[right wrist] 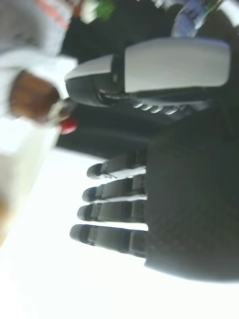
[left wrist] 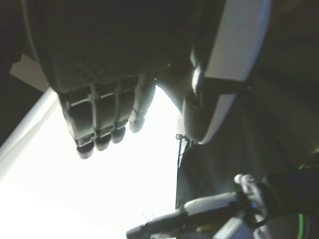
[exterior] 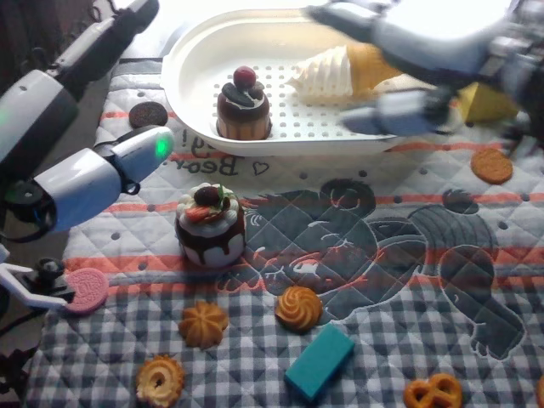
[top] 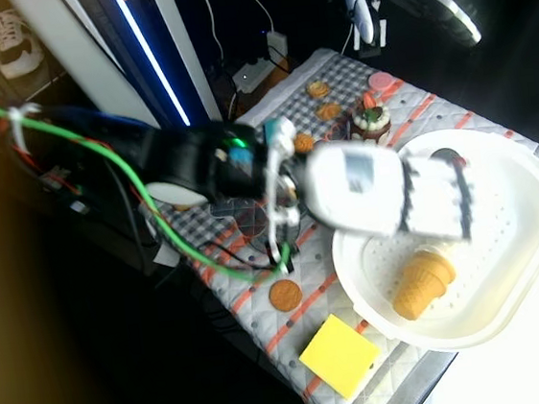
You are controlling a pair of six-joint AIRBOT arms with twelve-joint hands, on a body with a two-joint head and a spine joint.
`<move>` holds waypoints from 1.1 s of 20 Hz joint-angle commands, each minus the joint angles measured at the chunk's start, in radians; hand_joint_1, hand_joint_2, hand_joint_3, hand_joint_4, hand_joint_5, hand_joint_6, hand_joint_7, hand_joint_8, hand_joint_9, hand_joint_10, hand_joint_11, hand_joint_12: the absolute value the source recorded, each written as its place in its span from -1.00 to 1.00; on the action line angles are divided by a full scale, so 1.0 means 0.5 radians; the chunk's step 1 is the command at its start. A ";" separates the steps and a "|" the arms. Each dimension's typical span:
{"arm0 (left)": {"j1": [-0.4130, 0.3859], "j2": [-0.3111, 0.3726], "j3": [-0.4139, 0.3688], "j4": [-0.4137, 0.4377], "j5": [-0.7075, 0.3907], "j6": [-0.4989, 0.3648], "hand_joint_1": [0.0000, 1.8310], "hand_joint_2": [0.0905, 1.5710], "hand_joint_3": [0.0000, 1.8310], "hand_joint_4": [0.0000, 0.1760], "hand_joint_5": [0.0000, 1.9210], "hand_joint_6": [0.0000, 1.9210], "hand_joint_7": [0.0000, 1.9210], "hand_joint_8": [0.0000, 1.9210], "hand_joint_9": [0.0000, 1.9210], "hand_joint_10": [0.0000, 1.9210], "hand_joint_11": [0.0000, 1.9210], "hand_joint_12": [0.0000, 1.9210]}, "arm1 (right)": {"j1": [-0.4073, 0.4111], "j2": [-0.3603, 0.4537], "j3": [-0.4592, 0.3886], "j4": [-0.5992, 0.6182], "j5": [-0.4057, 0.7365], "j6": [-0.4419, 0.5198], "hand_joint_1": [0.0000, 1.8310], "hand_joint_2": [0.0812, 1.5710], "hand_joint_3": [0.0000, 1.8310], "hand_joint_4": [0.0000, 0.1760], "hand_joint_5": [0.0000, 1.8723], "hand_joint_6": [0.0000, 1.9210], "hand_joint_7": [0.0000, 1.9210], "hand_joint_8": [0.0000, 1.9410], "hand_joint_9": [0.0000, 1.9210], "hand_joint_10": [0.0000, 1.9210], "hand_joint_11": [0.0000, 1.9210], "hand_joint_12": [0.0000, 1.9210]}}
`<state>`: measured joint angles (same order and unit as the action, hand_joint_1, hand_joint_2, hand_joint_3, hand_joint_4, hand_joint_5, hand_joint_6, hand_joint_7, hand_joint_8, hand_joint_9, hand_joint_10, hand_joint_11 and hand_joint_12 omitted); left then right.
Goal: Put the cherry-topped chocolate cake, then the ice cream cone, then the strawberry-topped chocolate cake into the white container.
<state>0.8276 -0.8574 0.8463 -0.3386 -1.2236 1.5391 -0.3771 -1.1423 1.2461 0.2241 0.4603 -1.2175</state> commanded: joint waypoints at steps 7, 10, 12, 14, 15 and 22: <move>0.079 0.124 -0.082 0.035 -0.181 -0.015 -0.19 0.38 -1.00 0.51 -0.99 -1.00 -1.00 -1.00 -1.00 -1.00 -1.00 -0.46 | -0.419 0.431 -0.514 -0.086 0.819 -0.004 -0.24 0.45 -1.00 -0.30 -1.00 -1.00 -1.00 -1.00 -1.00 -1.00 -1.00 -0.99; 0.098 0.151 -0.099 0.034 -0.097 -0.015 -0.07 0.38 -1.00 0.38 -0.99 -1.00 -0.98 -1.00 -0.98 -0.99 -1.00 -0.53 | -0.611 0.544 -0.665 -0.087 0.992 0.035 -0.31 0.42 -1.00 -0.16 -1.00 -1.00 -1.00 -1.00 -1.00 -1.00 -1.00 -1.00; 0.091 0.169 -0.098 0.087 0.057 -0.014 -0.04 0.37 -1.00 -0.13 -1.00 -1.00 -1.00 -1.00 -1.00 -1.00 -1.00 -0.98 | -0.751 0.606 -0.730 -0.097 1.112 0.099 -0.32 0.43 -1.00 0.10 -1.00 -1.00 -1.00 -1.00 -0.98 -0.99 -1.00 -1.00; 0.067 0.169 -0.081 0.123 0.186 -0.013 -0.08 0.37 -1.00 -0.23 -1.00 -1.00 -1.00 -1.00 -1.00 -1.00 -0.96 -0.98 | -0.826 0.637 -0.757 -0.143 1.153 0.185 -0.31 0.48 -0.99 -0.23 -1.00 -1.00 -1.00 -1.00 -1.00 -1.00 -0.98 -0.99; 0.044 0.162 -0.067 0.137 0.278 -0.013 -0.11 0.37 -1.00 0.39 -1.00 -1.00 -1.00 -1.00 -1.00 -1.00 -0.94 -0.97 | -0.867 0.664 -0.782 -0.163 1.172 0.215 -0.30 0.47 -0.99 -0.41 -1.00 -1.00 -1.00 -1.00 -1.00 -1.00 -0.98 -0.99; -0.087 0.025 0.078 0.224 0.793 -0.013 -0.01 0.36 -0.99 -0.09 -1.00 -1.00 -1.00 -1.00 -1.00 -1.00 -1.00 -0.79 | -1.009 0.764 -0.870 -0.218 1.231 0.247 -0.16 0.44 -1.00 -0.80 -1.00 -1.00 -1.00 -1.00 -1.00 -1.00 -1.00 -1.00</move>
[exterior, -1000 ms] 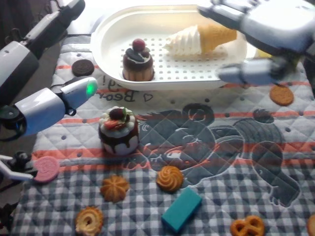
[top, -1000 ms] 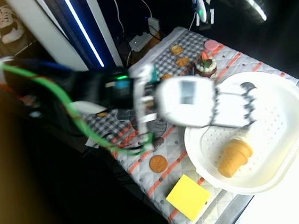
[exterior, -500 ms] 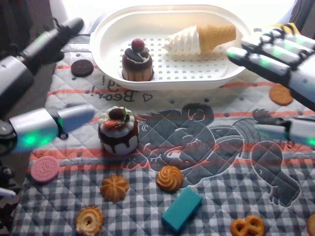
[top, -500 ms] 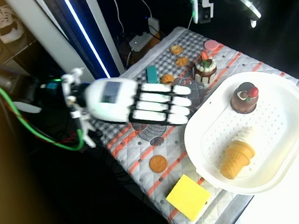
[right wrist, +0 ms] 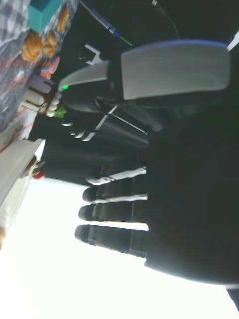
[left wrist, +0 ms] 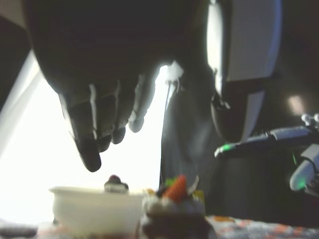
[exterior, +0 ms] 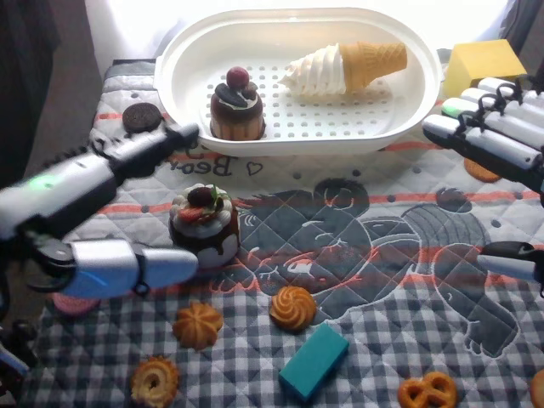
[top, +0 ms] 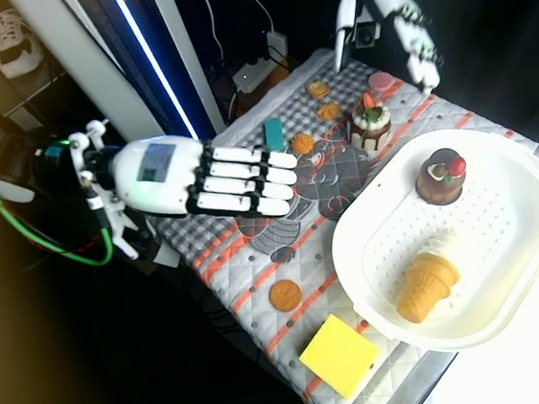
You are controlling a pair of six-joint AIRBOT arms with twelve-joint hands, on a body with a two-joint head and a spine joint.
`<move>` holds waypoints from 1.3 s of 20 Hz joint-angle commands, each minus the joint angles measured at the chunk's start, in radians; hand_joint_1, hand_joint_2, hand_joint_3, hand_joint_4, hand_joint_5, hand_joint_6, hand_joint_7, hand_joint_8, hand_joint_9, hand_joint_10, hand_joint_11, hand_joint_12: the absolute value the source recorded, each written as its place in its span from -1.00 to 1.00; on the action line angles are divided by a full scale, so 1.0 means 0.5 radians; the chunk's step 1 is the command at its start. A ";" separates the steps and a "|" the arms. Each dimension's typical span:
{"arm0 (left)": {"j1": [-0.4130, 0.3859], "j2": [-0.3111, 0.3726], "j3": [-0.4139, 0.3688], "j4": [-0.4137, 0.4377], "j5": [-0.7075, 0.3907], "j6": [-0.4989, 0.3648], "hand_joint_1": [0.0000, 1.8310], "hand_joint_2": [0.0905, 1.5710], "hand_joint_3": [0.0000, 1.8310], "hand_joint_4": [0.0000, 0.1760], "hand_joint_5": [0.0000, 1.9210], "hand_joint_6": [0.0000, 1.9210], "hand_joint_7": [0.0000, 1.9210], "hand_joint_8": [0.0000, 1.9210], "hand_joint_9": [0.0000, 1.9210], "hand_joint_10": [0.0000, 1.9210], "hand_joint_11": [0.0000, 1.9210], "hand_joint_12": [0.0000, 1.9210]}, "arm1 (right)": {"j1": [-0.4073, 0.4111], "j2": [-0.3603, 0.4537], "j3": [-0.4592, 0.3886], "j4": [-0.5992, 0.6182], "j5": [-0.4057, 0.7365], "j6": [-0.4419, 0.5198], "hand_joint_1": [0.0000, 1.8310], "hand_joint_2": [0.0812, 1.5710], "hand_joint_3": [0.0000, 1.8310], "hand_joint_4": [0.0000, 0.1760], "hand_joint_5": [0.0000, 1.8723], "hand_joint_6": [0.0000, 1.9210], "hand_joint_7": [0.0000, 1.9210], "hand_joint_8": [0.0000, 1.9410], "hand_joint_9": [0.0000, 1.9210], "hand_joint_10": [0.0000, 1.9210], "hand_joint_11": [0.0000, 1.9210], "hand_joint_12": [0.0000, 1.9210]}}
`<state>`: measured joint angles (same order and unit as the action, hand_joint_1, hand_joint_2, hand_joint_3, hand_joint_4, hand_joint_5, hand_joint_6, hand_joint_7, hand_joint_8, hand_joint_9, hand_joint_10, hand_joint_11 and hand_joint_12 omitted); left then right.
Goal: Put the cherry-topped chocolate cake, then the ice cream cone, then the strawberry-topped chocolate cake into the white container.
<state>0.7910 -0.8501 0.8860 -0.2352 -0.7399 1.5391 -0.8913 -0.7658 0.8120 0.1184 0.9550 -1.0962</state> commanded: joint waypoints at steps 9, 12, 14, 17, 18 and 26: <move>-0.145 -0.285 0.255 -0.019 0.185 -0.013 0.18 0.43 -1.00 -0.75 -0.80 -0.59 -0.86 0.25 -0.77 0.83 -0.62 1.00 | -0.114 0.035 -0.027 -0.010 0.355 0.080 -0.21 0.47 -0.99 -0.71 -1.00 -1.00 -1.00 -1.00 -1.00 -1.00 -1.00 -1.00; -0.155 -0.321 0.285 -0.032 0.196 -0.012 0.40 0.47 -0.99 -1.00 -0.94 0.49 -0.89 0.74 -0.69 1.00 -0.66 1.00 | -0.129 0.035 -0.025 -0.009 0.367 0.095 -0.18 0.48 -0.99 -0.60 -1.00 -1.00 -1.00 -1.00 -1.00 -1.00 -0.98 -0.99; -0.154 -0.308 0.263 -0.031 0.143 -0.006 0.36 0.48 -0.99 -1.00 -0.97 0.60 -0.88 0.74 -0.67 1.00 -0.59 1.00 | -0.132 0.035 -0.025 -0.008 0.368 0.097 -0.21 0.48 -0.99 -0.58 -1.00 -1.00 -1.00 -1.00 -1.00 -1.00 -0.97 -0.98; -0.166 -0.250 0.190 -0.030 0.023 0.075 0.43 0.53 -1.00 -1.00 -0.99 0.59 -0.77 0.73 -0.57 1.00 -0.47 1.00 | -0.138 0.034 -0.025 -0.007 0.369 0.097 -0.24 0.49 -0.99 -0.64 -1.00 -1.00 -1.00 -1.00 -1.00 -1.00 -0.99 -0.97; -0.183 -0.229 0.164 -0.013 -0.029 0.107 0.37 0.68 -1.00 -0.98 -1.00 0.60 -0.54 0.81 -0.54 1.00 -0.45 1.00 | -0.142 0.034 -0.023 0.003 0.369 0.097 -0.24 0.49 -1.00 -0.72 -1.00 -1.00 -1.00 -1.00 -1.00 -1.00 -1.00 -0.88; -0.488 -0.206 0.167 0.148 -0.122 0.131 0.44 0.45 -1.00 -0.25 -0.96 0.64 -0.84 0.87 -0.71 0.99 -0.73 1.00 | -0.154 0.032 -0.021 0.011 0.382 0.097 -0.27 0.47 -1.00 -0.40 -1.00 -1.00 -1.00 -1.00 -1.00 -1.00 -1.00 -0.19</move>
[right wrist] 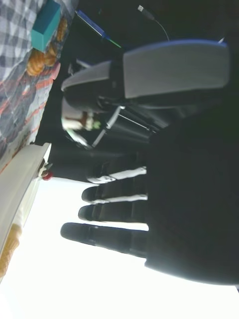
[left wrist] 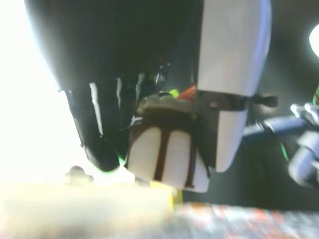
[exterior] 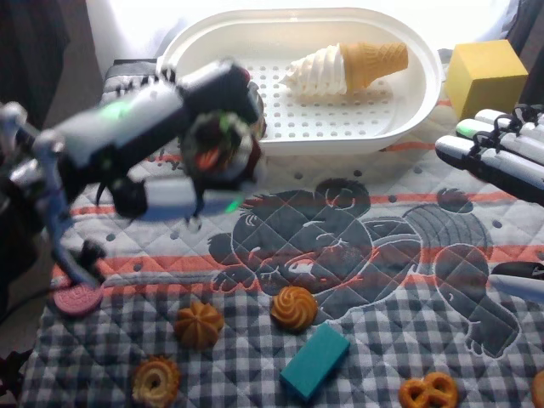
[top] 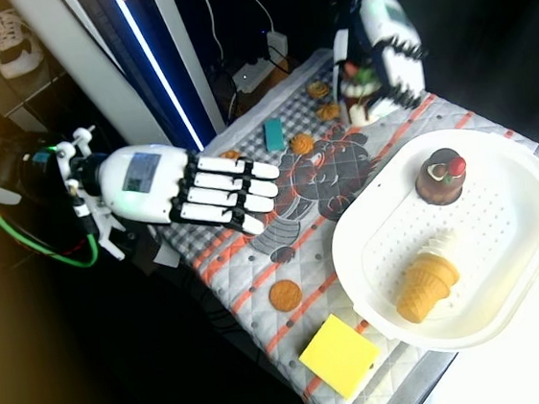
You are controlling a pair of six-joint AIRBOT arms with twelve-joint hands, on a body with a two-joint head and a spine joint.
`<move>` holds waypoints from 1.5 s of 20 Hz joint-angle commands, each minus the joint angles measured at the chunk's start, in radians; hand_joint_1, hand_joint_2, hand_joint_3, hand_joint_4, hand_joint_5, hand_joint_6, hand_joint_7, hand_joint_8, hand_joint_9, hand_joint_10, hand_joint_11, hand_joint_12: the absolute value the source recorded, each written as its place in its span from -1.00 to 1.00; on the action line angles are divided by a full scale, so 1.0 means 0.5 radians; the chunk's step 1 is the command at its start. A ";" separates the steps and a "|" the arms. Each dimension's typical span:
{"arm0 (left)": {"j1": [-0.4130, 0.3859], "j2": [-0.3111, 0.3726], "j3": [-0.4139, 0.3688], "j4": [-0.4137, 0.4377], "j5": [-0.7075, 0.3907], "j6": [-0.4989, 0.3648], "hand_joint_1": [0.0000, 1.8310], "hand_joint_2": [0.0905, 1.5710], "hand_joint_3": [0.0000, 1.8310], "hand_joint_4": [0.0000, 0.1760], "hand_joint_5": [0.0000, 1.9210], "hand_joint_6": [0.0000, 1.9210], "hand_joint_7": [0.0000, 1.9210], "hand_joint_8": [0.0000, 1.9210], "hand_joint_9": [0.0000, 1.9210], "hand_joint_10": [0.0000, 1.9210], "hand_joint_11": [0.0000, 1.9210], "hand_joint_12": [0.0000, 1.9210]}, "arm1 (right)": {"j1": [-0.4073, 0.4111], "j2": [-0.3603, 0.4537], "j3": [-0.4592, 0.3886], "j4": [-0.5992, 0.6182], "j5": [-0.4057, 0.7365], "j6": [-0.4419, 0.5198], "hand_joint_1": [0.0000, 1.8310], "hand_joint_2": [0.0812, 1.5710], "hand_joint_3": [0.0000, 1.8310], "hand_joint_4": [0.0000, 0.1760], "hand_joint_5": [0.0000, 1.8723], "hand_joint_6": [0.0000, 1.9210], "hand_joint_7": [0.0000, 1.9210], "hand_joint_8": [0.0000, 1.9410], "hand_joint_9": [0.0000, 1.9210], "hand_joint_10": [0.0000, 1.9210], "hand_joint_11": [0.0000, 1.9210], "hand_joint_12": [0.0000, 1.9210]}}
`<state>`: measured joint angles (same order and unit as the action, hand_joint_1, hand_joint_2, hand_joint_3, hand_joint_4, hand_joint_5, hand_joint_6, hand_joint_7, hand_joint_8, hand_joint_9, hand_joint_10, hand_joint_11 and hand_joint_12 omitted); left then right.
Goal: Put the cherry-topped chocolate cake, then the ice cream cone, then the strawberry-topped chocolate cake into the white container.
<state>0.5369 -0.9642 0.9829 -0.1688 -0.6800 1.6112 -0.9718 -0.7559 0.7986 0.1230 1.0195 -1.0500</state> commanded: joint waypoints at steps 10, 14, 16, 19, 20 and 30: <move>-0.457 -0.529 0.553 -0.254 0.319 0.190 0.40 0.43 -1.00 -0.73 -0.85 0.63 -0.80 0.86 -0.68 1.00 -0.61 1.00 | -0.015 -0.013 0.035 0.016 0.262 0.045 -0.28 0.49 -0.99 -0.96 -1.00 -1.00 -1.00 -1.00 -0.99 -0.99 -1.00 -0.38; -0.516 -0.703 0.772 -0.374 0.479 0.197 0.38 0.45 -1.00 -0.91 -0.89 0.56 -0.86 0.78 -0.75 0.95 -0.72 1.00 | -0.022 -0.027 0.043 0.018 0.262 0.058 -0.34 0.54 -0.99 -1.00 -1.00 -1.00 -1.00 -1.00 -0.99 -1.00 -1.00 -0.58; -0.536 -0.775 0.864 -0.462 0.550 0.250 0.29 0.43 -1.00 -0.64 -0.94 0.35 -0.89 0.43 -0.94 0.67 -0.98 1.00 | -0.025 -0.030 0.045 0.018 0.262 0.064 -0.31 0.55 -0.99 -1.00 -1.00 -1.00 -1.00 -1.00 -0.99 -1.00 -1.00 -0.62; -0.540 -0.819 0.897 -0.557 0.586 0.393 0.07 0.37 -1.00 0.44 -1.00 -0.33 -0.99 -0.52 -1.00 -0.36 -1.00 0.81 | -0.026 -0.034 0.046 0.018 0.262 0.066 -0.33 0.56 -1.00 -1.00 -1.00 -1.00 -1.00 -1.00 -1.00 -1.00 -1.00 -0.60; -0.539 -0.820 0.890 -0.557 0.586 0.414 0.02 0.37 -1.00 0.58 -1.00 -0.53 -1.00 -0.79 -1.00 -0.76 -1.00 0.63 | -0.026 -0.034 0.046 0.018 0.262 0.067 -0.33 0.56 -1.00 -1.00 -1.00 -1.00 -1.00 -1.00 -1.00 -1.00 -1.00 -0.59; -0.508 -0.617 0.624 -0.460 0.333 0.414 -0.11 0.29 -1.00 1.00 -1.00 -1.00 -1.00 -1.00 -1.00 -1.00 -1.00 -0.84 | -0.030 -0.034 0.040 0.024 0.268 0.070 -0.32 0.54 -1.00 -1.00 -1.00 -1.00 -1.00 -1.00 -0.98 -0.99 -1.00 -0.53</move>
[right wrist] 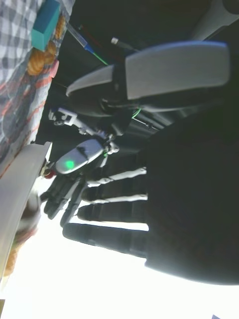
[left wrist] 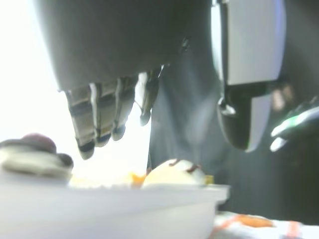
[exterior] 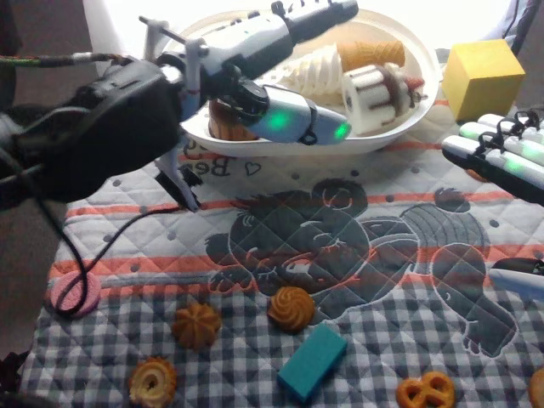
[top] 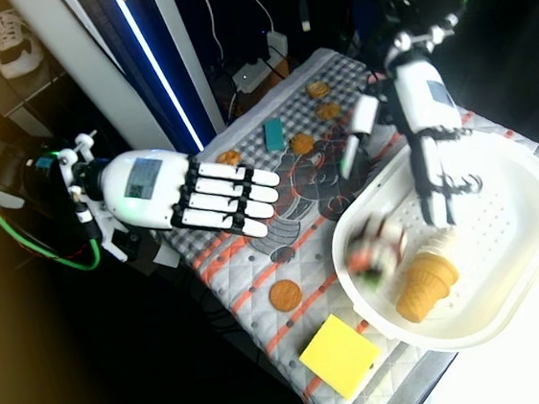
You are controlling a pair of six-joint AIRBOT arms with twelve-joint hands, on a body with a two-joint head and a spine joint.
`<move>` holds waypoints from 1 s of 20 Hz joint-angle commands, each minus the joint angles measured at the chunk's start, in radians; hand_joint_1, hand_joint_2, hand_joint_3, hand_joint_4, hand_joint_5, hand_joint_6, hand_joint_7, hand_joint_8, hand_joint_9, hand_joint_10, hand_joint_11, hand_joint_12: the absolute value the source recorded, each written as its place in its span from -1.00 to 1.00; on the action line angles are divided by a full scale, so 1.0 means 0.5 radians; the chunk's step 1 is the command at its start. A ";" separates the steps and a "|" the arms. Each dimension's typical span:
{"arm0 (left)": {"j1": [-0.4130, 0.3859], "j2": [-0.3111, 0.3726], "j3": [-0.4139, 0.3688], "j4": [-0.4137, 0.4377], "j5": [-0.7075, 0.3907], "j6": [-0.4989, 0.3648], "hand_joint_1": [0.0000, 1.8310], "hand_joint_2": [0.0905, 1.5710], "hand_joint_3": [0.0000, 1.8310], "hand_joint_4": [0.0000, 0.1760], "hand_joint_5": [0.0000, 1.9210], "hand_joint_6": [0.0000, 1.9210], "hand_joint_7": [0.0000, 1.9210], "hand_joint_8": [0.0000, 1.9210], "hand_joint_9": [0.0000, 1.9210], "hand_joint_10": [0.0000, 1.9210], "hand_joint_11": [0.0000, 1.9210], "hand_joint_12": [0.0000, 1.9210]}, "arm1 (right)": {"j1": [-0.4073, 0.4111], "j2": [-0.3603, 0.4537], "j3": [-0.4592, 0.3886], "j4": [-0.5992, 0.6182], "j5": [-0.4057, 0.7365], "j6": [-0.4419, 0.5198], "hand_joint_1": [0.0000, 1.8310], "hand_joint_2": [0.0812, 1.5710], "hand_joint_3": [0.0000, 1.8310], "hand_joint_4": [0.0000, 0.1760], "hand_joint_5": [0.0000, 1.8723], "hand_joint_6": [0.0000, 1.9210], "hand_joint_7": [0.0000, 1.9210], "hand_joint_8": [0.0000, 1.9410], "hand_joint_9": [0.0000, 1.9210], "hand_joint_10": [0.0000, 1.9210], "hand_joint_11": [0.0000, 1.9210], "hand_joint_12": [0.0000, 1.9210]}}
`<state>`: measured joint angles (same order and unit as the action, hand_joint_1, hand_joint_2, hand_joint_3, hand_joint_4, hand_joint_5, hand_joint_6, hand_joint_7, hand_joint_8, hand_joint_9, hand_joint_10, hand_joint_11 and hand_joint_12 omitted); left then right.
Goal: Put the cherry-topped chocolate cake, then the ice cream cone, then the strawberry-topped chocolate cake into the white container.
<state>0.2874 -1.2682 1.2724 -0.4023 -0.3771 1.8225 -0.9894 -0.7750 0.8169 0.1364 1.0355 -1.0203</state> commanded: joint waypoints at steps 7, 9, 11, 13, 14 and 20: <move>0.130 0.415 -0.419 0.280 -0.870 -0.187 -0.11 0.33 -1.00 1.00 -1.00 -1.00 -1.00 -1.00 -1.00 -1.00 -0.99 -0.99 | -0.009 0.023 -0.021 0.001 0.298 0.011 -0.32 0.48 -1.00 -0.95 -1.00 -1.00 -1.00 -1.00 -0.98 -0.99 -1.00 -0.57; 0.224 0.522 -0.504 0.338 -1.048 -0.331 -0.10 0.39 -1.00 1.00 -1.00 -1.00 -1.00 -1.00 -1.00 -1.00 -1.00 -0.20 | -0.009 0.030 -0.027 0.003 0.324 0.011 -0.31 0.46 -1.00 -0.97 -1.00 -1.00 -1.00 -1.00 -0.96 -0.98 -1.00 -0.57; 0.336 0.608 -0.548 0.381 -1.229 -0.541 -0.19 0.32 -1.00 1.00 -1.00 -1.00 -1.00 -1.00 -0.98 -0.59 -1.00 0.77 | -0.009 0.034 -0.032 0.003 0.357 0.011 -0.29 0.45 -1.00 -0.60 -1.00 -1.00 -1.00 -1.00 -0.97 -0.98 -1.00 -0.65; 0.448 0.685 -0.605 0.376 -1.399 -0.631 -0.17 0.38 -0.99 1.00 -1.00 -1.00 -1.00 -1.00 -1.00 -0.77 -1.00 0.49 | -0.009 0.043 -0.038 0.005 0.399 0.011 -0.30 0.48 -1.00 -0.56 -1.00 -1.00 -1.00 -1.00 -0.95 -0.98 -1.00 -0.57; 0.524 0.730 -0.652 0.362 -1.509 -0.651 -0.15 0.43 -0.99 1.00 -1.00 -1.00 -1.00 -1.00 -1.00 -0.83 -1.00 0.34 | -0.009 0.049 -0.042 0.009 0.425 0.011 -0.32 0.48 -1.00 -0.59 -1.00 -1.00 -1.00 -1.00 -0.94 -0.97 -1.00 -0.47; 1.001 0.936 -0.900 0.216 -2.063 -0.746 -0.01 0.54 -1.00 1.00 -1.00 -1.00 -1.00 -1.00 -0.97 -0.87 -1.00 -0.03 | 0.011 0.055 -0.043 0.076 0.590 -0.016 -0.19 0.53 -1.00 -0.92 -1.00 -1.00 -1.00 -1.00 -0.96 -0.98 -1.00 -0.40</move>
<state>0.7994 -0.8131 0.8181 -0.2909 -1.2339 1.4559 -0.9955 -0.7555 0.7944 0.1814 1.1877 -1.0256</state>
